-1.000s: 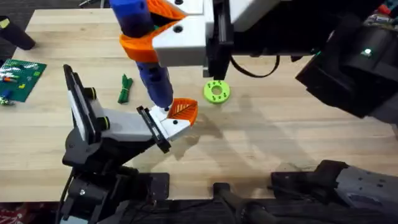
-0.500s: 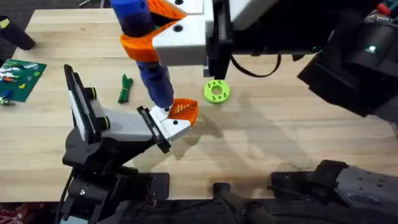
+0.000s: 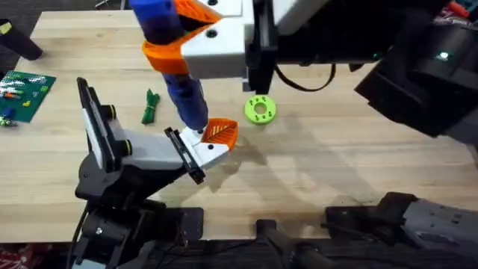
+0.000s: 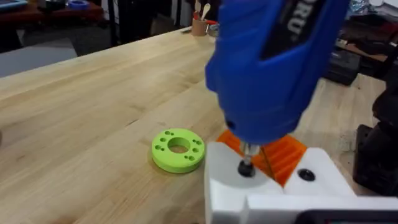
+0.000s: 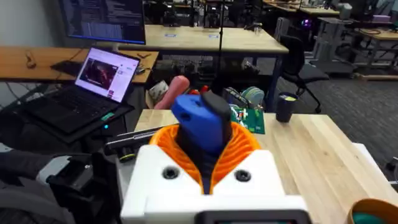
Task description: Pick up the gripper from the table and insert it into the empty holder that is missing its gripper. Then pick up a screw, insert it into the mounting hole, and use the screwdriver to tighten it. Finally, clean up the table by picking up the vegetable and placing it into the bucket.
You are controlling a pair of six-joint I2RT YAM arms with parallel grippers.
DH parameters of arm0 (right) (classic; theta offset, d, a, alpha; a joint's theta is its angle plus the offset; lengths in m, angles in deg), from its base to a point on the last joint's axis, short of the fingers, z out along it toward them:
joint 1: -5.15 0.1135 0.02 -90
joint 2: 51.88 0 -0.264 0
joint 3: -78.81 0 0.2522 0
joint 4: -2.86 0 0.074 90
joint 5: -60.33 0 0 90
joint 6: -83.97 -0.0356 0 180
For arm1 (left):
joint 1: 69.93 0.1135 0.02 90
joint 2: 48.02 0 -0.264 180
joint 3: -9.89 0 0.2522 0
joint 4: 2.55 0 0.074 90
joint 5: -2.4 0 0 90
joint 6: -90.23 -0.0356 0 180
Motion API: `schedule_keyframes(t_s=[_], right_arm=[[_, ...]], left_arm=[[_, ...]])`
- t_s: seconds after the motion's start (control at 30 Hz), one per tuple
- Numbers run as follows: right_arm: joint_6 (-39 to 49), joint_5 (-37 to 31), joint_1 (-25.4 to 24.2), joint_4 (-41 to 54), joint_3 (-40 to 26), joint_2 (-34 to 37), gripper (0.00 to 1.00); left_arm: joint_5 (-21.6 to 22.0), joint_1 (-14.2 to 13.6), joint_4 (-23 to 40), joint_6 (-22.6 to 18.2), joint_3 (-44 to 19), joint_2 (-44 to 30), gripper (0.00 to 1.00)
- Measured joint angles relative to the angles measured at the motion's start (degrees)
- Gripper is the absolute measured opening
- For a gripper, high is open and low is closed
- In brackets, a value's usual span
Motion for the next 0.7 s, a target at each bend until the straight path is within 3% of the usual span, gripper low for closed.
schedule_keyframes(t_s=[0.7], right_arm=[[4.5,5.2,0.0,-0.4,-0.4,0.6,0.048]], left_arm=[[0.0,0.0,0.0,0.2,0.0,0.0,0.014]])
